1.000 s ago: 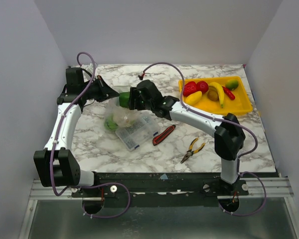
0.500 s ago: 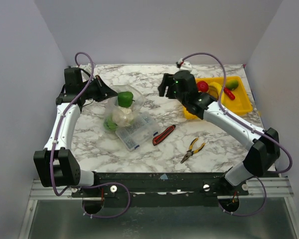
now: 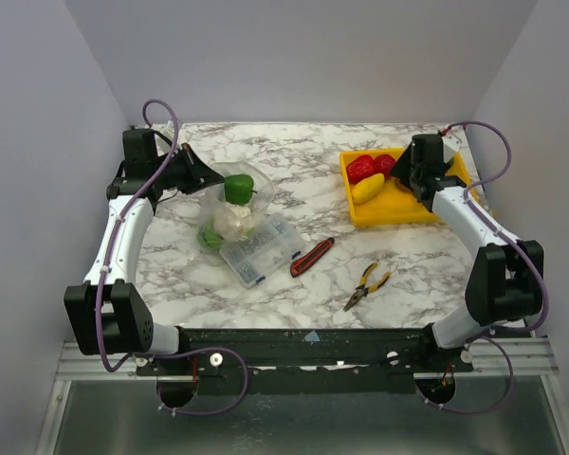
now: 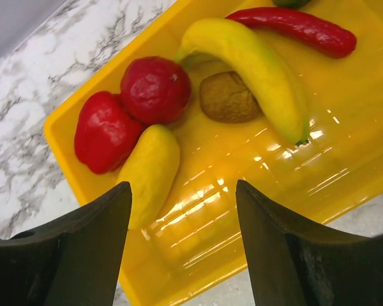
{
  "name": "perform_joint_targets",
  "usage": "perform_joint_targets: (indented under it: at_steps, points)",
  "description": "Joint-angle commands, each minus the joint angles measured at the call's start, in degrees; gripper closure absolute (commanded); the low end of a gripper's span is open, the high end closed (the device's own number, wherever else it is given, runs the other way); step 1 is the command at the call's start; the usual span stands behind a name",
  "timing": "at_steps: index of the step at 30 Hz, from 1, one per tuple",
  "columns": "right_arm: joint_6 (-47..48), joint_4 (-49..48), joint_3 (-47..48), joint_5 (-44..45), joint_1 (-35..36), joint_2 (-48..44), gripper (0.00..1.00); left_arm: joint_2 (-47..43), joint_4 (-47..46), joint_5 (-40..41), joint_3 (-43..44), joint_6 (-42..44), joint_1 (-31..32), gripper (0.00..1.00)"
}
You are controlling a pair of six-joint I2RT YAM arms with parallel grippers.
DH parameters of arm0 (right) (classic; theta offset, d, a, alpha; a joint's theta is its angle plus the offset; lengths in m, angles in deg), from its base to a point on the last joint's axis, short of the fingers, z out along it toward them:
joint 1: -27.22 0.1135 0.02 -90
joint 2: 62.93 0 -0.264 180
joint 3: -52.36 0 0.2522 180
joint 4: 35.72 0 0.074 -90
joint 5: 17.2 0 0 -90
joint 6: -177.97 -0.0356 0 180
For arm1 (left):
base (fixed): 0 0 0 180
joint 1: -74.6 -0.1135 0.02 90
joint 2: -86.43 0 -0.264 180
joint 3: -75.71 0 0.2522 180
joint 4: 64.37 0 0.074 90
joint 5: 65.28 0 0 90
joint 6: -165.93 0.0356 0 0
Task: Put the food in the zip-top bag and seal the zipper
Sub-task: Pick up the fake fruit from the bin.
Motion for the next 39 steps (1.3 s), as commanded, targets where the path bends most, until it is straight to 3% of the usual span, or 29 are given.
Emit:
perform_joint_targets:
  at_steps: [1,24,39]
  points:
    - [-2.9,-2.0,0.1,-0.8,-3.1,4.0,0.3,0.3,-1.2,-0.7,0.4,-0.2,-0.3,1.0]
    - [1.4,-1.7,11.5,3.9,-5.3,23.2,0.32,0.9,-1.2,-1.5,0.6,-0.3,-0.4,1.0]
    - [4.2,-0.6,16.2,4.9,-6.6,28.7,0.28,1.1,-0.7,-0.9,1.0,0.2,-0.4,1.0]
